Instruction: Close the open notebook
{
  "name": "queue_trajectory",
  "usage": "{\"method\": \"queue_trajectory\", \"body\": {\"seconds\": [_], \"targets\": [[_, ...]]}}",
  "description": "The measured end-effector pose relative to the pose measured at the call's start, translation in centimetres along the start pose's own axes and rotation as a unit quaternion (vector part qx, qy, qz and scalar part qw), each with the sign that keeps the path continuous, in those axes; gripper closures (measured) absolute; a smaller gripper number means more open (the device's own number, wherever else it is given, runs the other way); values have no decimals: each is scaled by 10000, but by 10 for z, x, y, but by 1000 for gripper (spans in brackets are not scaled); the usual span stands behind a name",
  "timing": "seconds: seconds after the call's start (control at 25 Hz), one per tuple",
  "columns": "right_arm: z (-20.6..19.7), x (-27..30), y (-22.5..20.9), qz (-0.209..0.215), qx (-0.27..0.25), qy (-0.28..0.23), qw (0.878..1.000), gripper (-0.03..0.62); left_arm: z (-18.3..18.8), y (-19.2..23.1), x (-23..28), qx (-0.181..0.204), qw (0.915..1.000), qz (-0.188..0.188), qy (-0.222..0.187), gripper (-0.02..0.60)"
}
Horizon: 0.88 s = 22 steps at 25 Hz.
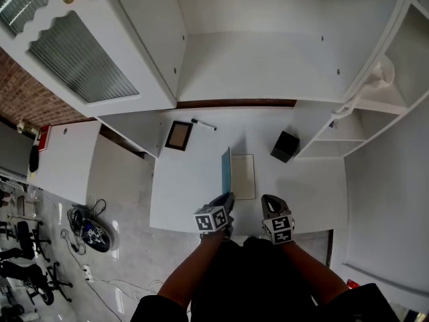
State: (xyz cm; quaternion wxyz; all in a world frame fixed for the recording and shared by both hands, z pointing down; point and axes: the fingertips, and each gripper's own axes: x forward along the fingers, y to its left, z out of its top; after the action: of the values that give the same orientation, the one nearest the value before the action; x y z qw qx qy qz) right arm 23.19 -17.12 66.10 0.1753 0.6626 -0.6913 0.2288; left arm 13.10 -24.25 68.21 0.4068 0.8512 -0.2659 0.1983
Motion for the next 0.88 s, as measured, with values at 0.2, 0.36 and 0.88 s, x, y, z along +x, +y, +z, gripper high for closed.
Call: {"method": "queue_trajectory", "body": {"seconds": [0.2,0.36,0.88], "targets": [[-6,-7,-20,-54,95,3,9999,594,-19,-14,26,213,9990,77,393,548],[-14,-14,-28,-34,153,123,9998,594,-34,-20,50,227,9974,128,671,543],[-47,-24,-55,-109,214,398,9989,594,-77,-13,103,487,9878,369,1430,529]]}}
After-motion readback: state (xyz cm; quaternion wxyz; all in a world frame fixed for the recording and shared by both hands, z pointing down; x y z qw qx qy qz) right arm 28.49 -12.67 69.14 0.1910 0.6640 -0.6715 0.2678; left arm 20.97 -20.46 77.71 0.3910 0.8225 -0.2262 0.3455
